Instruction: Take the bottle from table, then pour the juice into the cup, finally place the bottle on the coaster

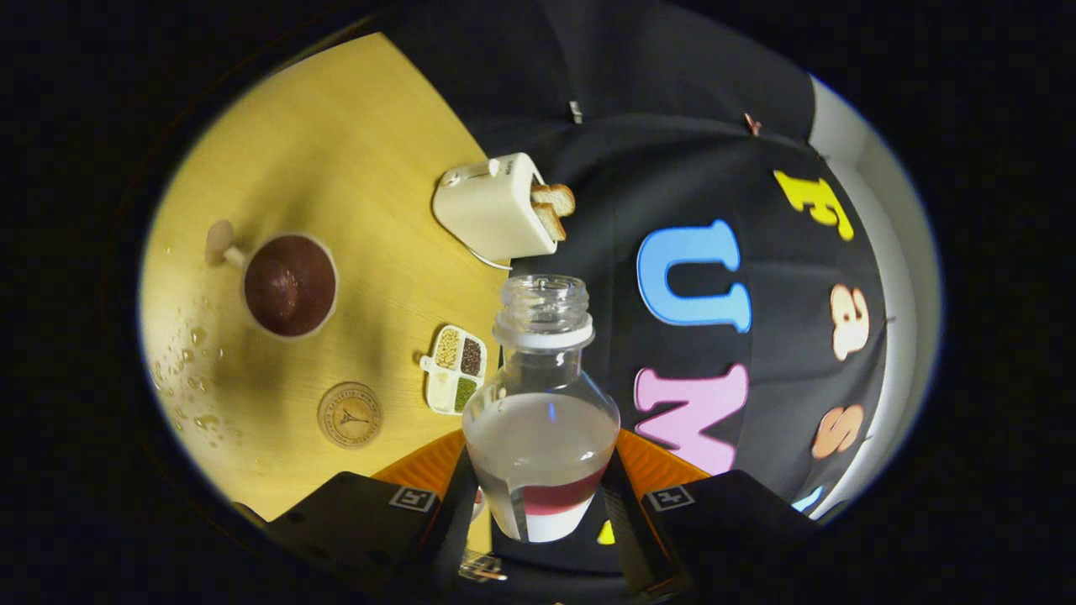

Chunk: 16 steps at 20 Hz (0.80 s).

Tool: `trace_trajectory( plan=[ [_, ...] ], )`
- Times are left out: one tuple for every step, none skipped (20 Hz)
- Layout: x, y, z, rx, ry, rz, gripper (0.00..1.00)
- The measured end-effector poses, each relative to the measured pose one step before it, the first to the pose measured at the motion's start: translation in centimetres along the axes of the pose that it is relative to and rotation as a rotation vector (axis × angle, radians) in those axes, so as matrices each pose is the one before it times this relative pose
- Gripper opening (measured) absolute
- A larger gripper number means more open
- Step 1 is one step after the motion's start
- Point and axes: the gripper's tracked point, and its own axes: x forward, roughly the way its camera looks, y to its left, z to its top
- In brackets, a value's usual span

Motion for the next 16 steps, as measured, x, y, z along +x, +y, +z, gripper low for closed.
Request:
trace_trajectory(
  plan=[
    [-0.183,-0.523,-0.395,0.08457,0.0087,0.00204,0.75],
    [0.148,-0.409,-0.276,0.08623,0.00754,0.00436,0.75],
    [-0.124,-0.33,-0.196,0.08702,0.00039,0.00668,0.75],
    [0.073,-0.248,0.118,0.08262,-0.0083,0.00335,0.75],
    [0.06,-0.299,0.092,0.07134,-0.01008,0.00469,0.75],
    [0.042,-0.232,0.019,0.07537,-0.01386,0.00947,0.75],
    [0.333,0.202,0.095,0.0955,-0.02497,0.01578,0.75],
    [0.294,0.366,-0.209,0.07784,-0.01188,0.01667,0.75],
    [0.424,0.174,-0.408,0.07642,-0.00347,0.01043,0.75],
    [0.338,-0.165,-0.674,0.06942,-0.00843,0.0032,0.75],
    [0.341,-0.125,-0.625,0.06248,-0.00937,0.00593,0.75],
    [0.469,-0.145,-0.292,0.05499,-0.01693,-0.00181,0.75],
    [0.376,-0.122,-0.371,0.05443,-0.01477,0.0013,0.75],
    [0.216,-0.02,-0.541,0.05603,-0.01593,0.00757,0.75],
    [0.301,0.117,-0.65,0.06222,-0.01319,0.01078,0.75],
    [0.229,-0.056,-0.517,0.05177,-0.0127,0.00271,0.75]
  ],
)
